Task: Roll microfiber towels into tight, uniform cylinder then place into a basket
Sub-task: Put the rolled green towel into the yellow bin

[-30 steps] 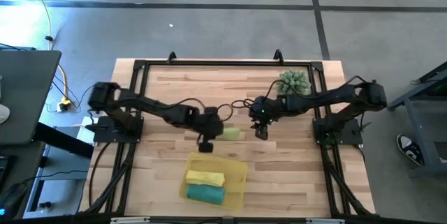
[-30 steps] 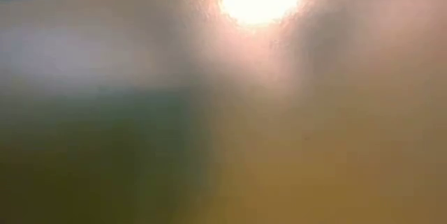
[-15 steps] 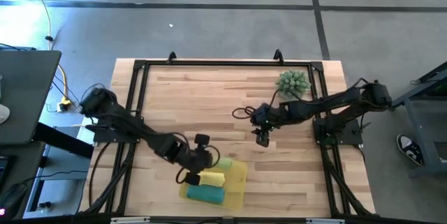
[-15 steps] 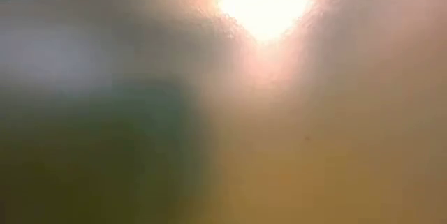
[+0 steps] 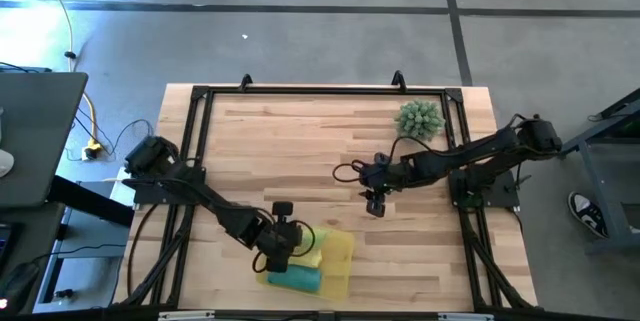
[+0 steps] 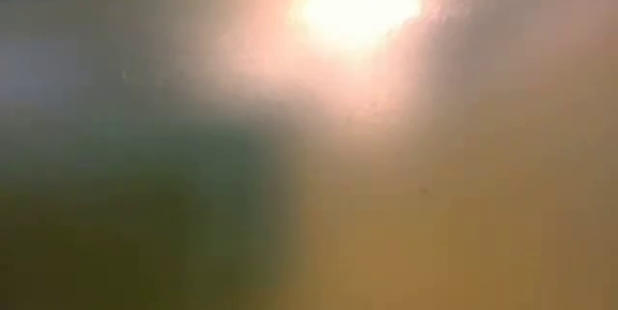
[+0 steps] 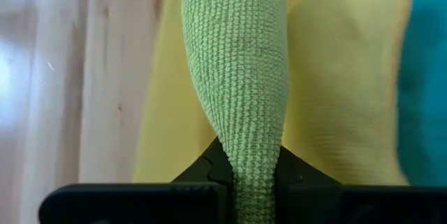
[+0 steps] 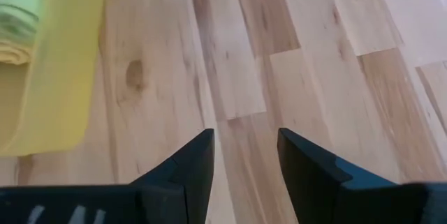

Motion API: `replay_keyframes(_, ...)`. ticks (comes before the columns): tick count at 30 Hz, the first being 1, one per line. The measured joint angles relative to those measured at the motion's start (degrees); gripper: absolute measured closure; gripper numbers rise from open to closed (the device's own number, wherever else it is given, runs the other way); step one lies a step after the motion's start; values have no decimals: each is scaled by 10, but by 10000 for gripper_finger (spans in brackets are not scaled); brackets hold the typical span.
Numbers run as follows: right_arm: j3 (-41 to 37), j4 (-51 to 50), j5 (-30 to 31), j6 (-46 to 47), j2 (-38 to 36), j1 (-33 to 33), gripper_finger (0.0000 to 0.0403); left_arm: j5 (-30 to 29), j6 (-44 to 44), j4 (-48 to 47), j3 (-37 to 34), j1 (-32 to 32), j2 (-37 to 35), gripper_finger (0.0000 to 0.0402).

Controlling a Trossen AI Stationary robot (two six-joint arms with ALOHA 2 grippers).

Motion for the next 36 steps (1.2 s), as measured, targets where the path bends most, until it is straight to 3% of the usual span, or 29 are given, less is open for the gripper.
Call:
replay_keyframes(10, 0, 8, 0, 18, 0, 25, 254, -29, -38, 3, 0, -6, 50, 361)
replay_keyframes(16, 0, 8, 0, 17, 0, 30, 254, 10, -53, 3, 0, -6, 50, 315)
replay_keyframes(21, 0, 8, 0, 12, 0, 30, 254, 3, -52, -2, 2, -6, 50, 266)
replay_keyframes(26, 0, 6, -6, 11, 0, 30, 254, -20, -48, -64, 43, -6, 40, 235)
replay_keyframes(32, 0, 1, -9, 12, 0, 30, 254, 50, -47, -151, 80, -6, 27, 228)
replay_keyframes(36, 1, -8, -9, 11, 0, 30, 254, 43, -42, -171, 81, -10, 24, 227)
